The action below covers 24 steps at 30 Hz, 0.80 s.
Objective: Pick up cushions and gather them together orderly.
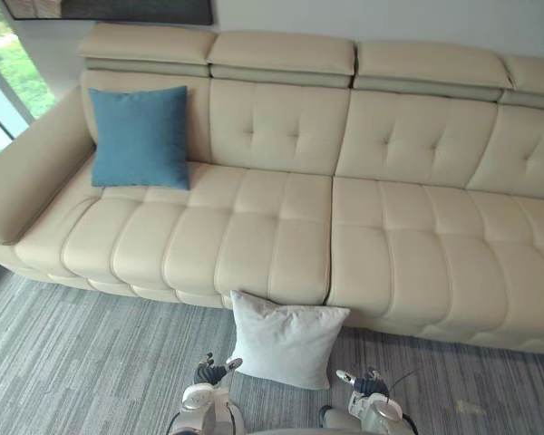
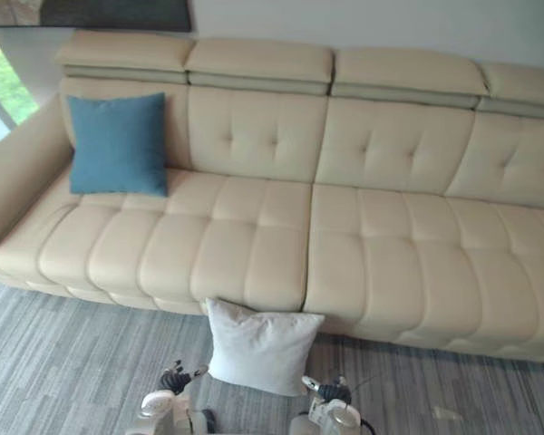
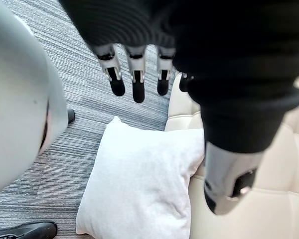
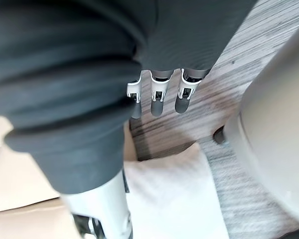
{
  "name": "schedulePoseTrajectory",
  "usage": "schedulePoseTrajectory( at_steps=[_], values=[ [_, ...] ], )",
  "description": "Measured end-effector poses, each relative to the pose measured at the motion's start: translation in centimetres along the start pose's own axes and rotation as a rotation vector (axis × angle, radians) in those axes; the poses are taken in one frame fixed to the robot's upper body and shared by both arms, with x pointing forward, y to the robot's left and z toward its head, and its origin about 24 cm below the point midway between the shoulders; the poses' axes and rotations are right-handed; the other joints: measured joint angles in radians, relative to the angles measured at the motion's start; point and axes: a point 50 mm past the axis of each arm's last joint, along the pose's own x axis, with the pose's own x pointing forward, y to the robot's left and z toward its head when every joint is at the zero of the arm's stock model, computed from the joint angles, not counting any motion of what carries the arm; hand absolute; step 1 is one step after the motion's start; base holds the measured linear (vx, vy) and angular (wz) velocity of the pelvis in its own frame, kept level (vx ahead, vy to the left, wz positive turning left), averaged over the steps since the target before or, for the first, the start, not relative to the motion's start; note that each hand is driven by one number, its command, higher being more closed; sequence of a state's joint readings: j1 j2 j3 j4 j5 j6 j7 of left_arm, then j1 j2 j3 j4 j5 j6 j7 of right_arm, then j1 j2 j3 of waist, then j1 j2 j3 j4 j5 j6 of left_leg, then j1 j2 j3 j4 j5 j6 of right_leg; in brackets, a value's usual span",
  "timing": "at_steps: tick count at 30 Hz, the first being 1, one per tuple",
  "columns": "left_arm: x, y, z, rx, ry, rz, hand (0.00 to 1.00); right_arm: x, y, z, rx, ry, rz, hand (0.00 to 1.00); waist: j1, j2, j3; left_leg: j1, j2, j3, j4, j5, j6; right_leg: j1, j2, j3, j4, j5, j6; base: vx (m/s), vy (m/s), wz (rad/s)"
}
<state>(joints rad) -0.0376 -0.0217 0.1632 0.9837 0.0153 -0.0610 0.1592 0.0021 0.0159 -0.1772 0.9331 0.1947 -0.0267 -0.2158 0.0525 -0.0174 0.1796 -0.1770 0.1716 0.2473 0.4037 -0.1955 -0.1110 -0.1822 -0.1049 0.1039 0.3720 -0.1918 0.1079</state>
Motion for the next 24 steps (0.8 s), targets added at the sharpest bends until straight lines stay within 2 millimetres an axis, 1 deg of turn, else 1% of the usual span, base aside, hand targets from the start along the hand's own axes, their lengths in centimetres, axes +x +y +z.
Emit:
schedulePoseTrajectory(
  at_steps=[1,2,3,4,6,7,8,9,11,12,13,14,15,16,17,18,19,20,21,22,23,24],
  values=[
    [0.2,-0.2,0.7,-0.009,-0.018,0.007,0.0,0.2,-0.3,0.5,-0.005,-0.012,-0.008,0.0,-0.002,0.006,0.02,-0.046,0.004,-0.01,0.035,-0.004,0.006,-0.045,0.0,-0.021,0.044,0.0,-0.001,-0.14,-0.037,0.05],
    [0.3,-0.3,1.4,-0.025,-0.037,0.007,0.0,0.4,-0.3,1.4,-0.006,-0.037,-0.012,0.0,-0.001,0.009,0.043,-0.084,0.008,-0.015,0.069,-0.008,0.013,-0.087,-0.002,-0.035,0.084,-0.004,-0.002,-0.15,-0.021,0.05],
    [0.5,-0.3,2.7,-0.038,-0.074,0.01,0.0,0.6,0.0,2.8,0.002,-0.075,-0.015,0.0,0.001,0.01,0.087,-0.114,0.008,-0.019,0.106,-0.015,0.017,-0.12,-0.007,-0.041,0.128,-0.019,0.002,-0.14,-0.006,0.06],
    [0.6,-0.1,3.3,-0.045,-0.094,0.019,0.0,0.7,0.1,3.3,0.004,-0.094,-0.018,0.0,-0.001,0.01,0.105,-0.139,0.008,-0.026,0.129,-0.022,0.018,-0.141,-0.01,-0.043,0.154,-0.03,-0.002,-0.28,-0.011,0.11],
    [0.8,0.0,5.5,-0.073,-0.16,0.034,0.0,0.8,0.5,5.4,0.038,-0.155,-0.016,0.0,-0.004,0.008,0.126,-0.239,0.011,-0.047,0.214,-0.053,0.019,-0.242,-0.018,-0.052,0.241,-0.064,0.001,-0.29,-0.018,0.15],
    [1.0,0.2,7.1,-0.085,-0.209,0.045,0.0,0.8,0.7,6.6,0.065,-0.193,-0.012,0.0,-0.004,0.005,0.151,-0.298,0.012,-0.059,0.254,-0.064,0.013,-0.304,-0.02,-0.052,0.288,-0.08,-0.006,-0.2,-0.019,0.11],
    [1.0,0.5,8.4,-0.098,-0.245,0.051,0.0,0.8,1.0,8.0,0.09,-0.236,-0.009,0.0,-0.004,0.003,0.167,-0.345,0.012,-0.07,0.279,-0.063,0.013,-0.349,-0.019,-0.051,0.314,-0.081,-0.009,-0.22,-0.023,0.04],
    [1.1,0.7,9.3,-0.108,-0.269,0.058,0.0,0.7,1.2,9.0,0.108,-0.264,-0.008,0.0,-0.004,0.0,0.175,-0.38,0.011,-0.074,0.29,-0.063,0.013,-0.384,-0.019,-0.05,0.327,-0.08,-0.009,-0.2,-0.017,-0.05],
    [1.1,1.2,12.2,-0.129,-0.35,0.077,0.0,0.5,2.0,12.0,0.153,-0.345,0.004,0.0,-0.004,-0.005,0.22,-0.453,0.009,-0.094,0.316,-0.063,0.013,-0.454,-0.016,-0.054,0.345,-0.071,-0.015,-0.2,-0.002,-0.14],
    [1.0,1.4,13.9,-0.152,-0.392,0.083,0.0,0.3,2.5,13.7,0.183,-0.387,0.009,0.0,-0.004,-0.007,0.226,-0.515,0.01,-0.108,0.34,-0.06,0.018,-0.515,-0.016,-0.063,0.365,-0.064,-0.022,-0.17,0.001,-0.12],
    [0.9,1.7,15.2,-0.162,-0.426,0.095,0.0,0.1,2.6,14.7,0.202,-0.416,0.008,0.0,-0.003,-0.008,0.227,-0.576,0.011,-0.118,0.364,-0.056,0.023,-0.573,-0.016,-0.067,0.385,-0.057,-0.018,-0.13,-0.007,-0.06],
    [0.7,1.7,17.3,-0.167,-0.48,0.093,0.0,-0.2,3.2,16.4,0.218,-0.453,0.02,0.0,-0.005,-0.012,0.239,-0.63,0.013,-0.122,0.384,-0.055,0.024,-0.627,-0.016,-0.066,0.405,-0.053,-0.016,-0.08,-0.014,-0.01],
    [0.4,1.7,19.0,-0.171,-0.525,0.092,0.0,-0.5,3.6,17.8,0.23,-0.485,0.031,0.0,-0.005,-0.014,0.269,-0.652,0.014,-0.122,0.395,-0.05,0.03,-0.651,-0.015,-0.065,0.418,-0.049,-0.02,-0.07,-0.024,-0.02],
    [0.1,1.8,20.9,-0.185,-0.576,0.092,0.0,-0.9,4.0,19.5,0.251,-0.523,0.042,0.0,-0.007,-0.013,0.291,-0.705,0.019,-0.127,0.424,-0.042,0.039,-0.702,-0.013,-0.064,0.442,-0.042,-0.026,-0.07,-0.022,-0.09],
    [-0.6,2.0,23.2,-0.202,-0.64,0.098,0.0,-1.5,4.6,21.5,0.275,-0.569,0.058,0.0,-0.007,-0.017,0.298,-0.768,0.028,-0.129,0.452,-0.043,0.039,-0.763,-0.005,-0.061,0.465,-0.039,-0.022,-0.06,-0.02,-0.1],
    [-1.1,2.2,24.7,-0.21,-0.682,0.103,0.0,-1.9,4.8,23.0,0.288,-0.604,0.065,0.0,-0.007,-0.017,0.315,-0.808,0.029,-0.134,0.472,-0.044,0.039,-0.8,-0.003,-0.059,0.482,-0.038,-0.02,-0.04,-0.001,-0.07],
    [-1.9,2.4,26.9,-0.216,-0.74,0.102,0.0,-2.6,5.1,24.9,0.301,-0.65,0.074,0.0,-0.009,-0.017,0.34,-0.848,0.03,-0.14,0.493,-0.043,0.039,-0.837,-0.002,-0.06,0.501,-0.036,-0.016,-0.03,0.003,0.0],
    [-3.0,2.6,29.5,-0.226,-0.814,0.101,0.0,-3.8,5.6,27.4,0.323,-0.712,0.09,0.0,-0.01,-0.017,0.363,-0.907,0.033,-0.149,0.521,-0.042,0.037,-0.891,0.0,-0.062,0.524,-0.036,-0.016,-0.04,0.005,0.01],
    [-4.1,2.7,31.4,-0.228,-0.874,0.099,0.0,-4.8,5.9,29.4,0.35,-0.761,0.103,0.0,-0.01,-0.023,0.369,-0.961,0.035,-0.15,0.54,-0.041,0.036,-0.946,0.001,-0.059,0.545,-0.036,-0.016,0.0,0.0,0.0],
    [-4.9,2.7,32.9,-0.228,-0.914,0.097,0.0,-5.7,6.0,31.0,0.374,-0.802,0.115,0.0,-0.01,-0.021,0.373,-1.002,0.037,-0.152,0.556,-0.042,0.037,-0.987,0.001,-0.059,0.559,-0.035,-0.016,0.0,0.0,0.0],
    [-5.4,2.7,33.7,-0.224,-0.94,0.095,0.0,-6.3,6.1,31.9,0.387,-0.827,0.123,0.0,-0.01,-0.023,0.382,-1.02,0.038,-0.152,0.564,-0.042,0.037,-1.005,0.001,-0.058,0.568,-0.036,-0.015,0.0,0.0,0.0],
    [-6.7,2.3,35.6,-0.21,-0.999,0.088,0.0,-7.8,6.4,34.1,0.404,-0.886,0.147,0.0,-0.01,-0.023,0.392,-1.067,0.038,-0.155,0.58,-0.042,0.038,-1.052,0.0,-0.057,0.585,-0.036,-0.015,0.0,0.0,0.0]
  ],
)
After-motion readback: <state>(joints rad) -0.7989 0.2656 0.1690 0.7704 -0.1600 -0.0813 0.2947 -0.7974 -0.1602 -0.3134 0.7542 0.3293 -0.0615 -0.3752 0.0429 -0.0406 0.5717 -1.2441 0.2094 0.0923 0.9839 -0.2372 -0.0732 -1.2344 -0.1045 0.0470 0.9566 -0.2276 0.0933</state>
